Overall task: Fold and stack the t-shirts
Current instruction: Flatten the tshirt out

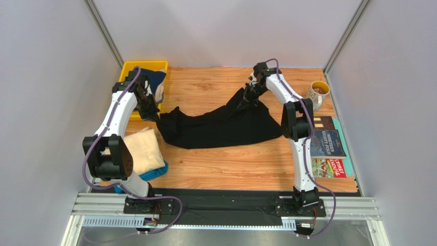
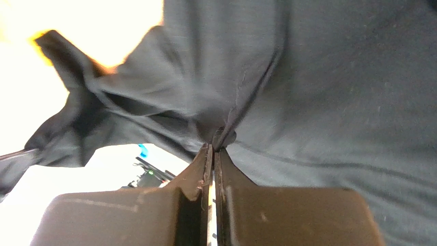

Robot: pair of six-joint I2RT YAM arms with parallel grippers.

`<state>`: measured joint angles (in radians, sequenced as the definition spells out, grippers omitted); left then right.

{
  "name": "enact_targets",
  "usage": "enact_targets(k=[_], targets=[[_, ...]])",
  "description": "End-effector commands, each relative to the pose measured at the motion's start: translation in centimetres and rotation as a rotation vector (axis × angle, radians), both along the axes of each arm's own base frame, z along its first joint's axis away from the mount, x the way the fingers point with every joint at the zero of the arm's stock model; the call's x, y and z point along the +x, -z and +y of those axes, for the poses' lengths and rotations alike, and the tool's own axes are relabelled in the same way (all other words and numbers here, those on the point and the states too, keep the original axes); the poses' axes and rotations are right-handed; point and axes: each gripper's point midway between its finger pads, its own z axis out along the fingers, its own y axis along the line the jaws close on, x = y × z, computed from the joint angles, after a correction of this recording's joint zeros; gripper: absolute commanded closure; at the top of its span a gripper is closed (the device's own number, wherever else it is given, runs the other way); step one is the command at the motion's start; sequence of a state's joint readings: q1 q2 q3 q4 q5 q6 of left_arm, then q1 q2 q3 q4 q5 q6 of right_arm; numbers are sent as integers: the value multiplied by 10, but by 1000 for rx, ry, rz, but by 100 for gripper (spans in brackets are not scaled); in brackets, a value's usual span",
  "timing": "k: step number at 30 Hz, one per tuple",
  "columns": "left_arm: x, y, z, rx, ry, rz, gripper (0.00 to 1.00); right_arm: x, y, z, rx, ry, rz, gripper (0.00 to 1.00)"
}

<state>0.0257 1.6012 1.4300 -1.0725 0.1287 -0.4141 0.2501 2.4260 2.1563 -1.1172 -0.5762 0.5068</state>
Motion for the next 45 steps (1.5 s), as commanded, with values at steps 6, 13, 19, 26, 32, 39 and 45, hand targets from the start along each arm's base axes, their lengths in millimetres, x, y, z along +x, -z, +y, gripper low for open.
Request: enact_targets(k=[6,13,19,26,32,39,45], targets=[[38,-51,12,71,-16,-206,100,61,-204,-37,190,162,-502,100],[62,-92,28,153,-54,-340,100,57,-289,-57,338,185,-688,100],[84,-143,38,197,-98,-466,100,44,-358,-71,408,187,-835,100],[107,-191,27,91,-172,-609,100,34,-416,-97,454,237,-986,100],[117,-206,18,40,-159,-657,100,15,-467,-111,505,253,-1114,100],[106,-203,16,33,-143,-653,100,-17,-509,-110,569,230,-1197,100],[86,-132,1,-13,-56,-413,95,-41,-425,-107,443,270,-907,100]])
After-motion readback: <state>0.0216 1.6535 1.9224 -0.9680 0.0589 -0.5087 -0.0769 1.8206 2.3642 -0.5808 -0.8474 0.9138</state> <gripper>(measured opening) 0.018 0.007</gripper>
